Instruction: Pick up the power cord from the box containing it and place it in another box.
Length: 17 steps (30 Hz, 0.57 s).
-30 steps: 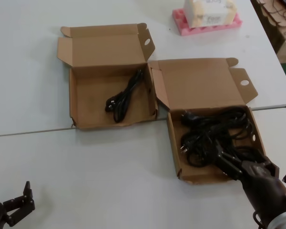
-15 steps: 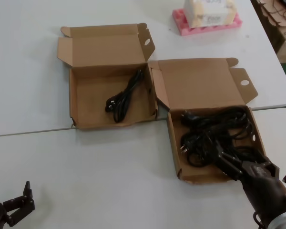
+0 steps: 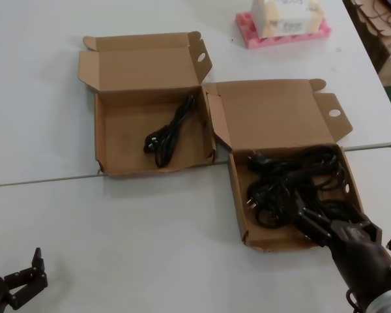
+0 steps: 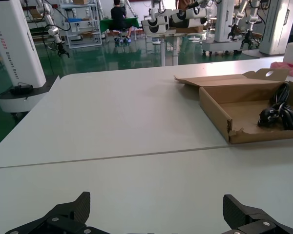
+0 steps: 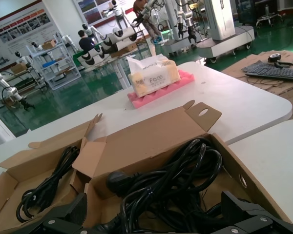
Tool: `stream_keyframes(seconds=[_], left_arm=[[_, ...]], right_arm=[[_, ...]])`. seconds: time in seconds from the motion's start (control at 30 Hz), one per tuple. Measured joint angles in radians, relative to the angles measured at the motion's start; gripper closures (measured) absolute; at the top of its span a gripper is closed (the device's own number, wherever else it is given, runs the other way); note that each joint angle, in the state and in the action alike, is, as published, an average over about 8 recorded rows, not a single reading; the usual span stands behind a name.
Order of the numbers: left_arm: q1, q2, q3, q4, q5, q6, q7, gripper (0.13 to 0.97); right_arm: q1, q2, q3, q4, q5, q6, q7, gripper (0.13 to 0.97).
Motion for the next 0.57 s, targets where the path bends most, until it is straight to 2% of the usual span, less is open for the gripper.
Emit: stream_keyframes(seconds=[0.57], left_arm=[[0.0, 0.0, 0.0, 0.0, 0.0, 0.0, 0.0, 0.132]], right_arm=[[0.0, 0.0, 0.0, 0.0, 0.0, 0.0, 0.0, 0.129]])
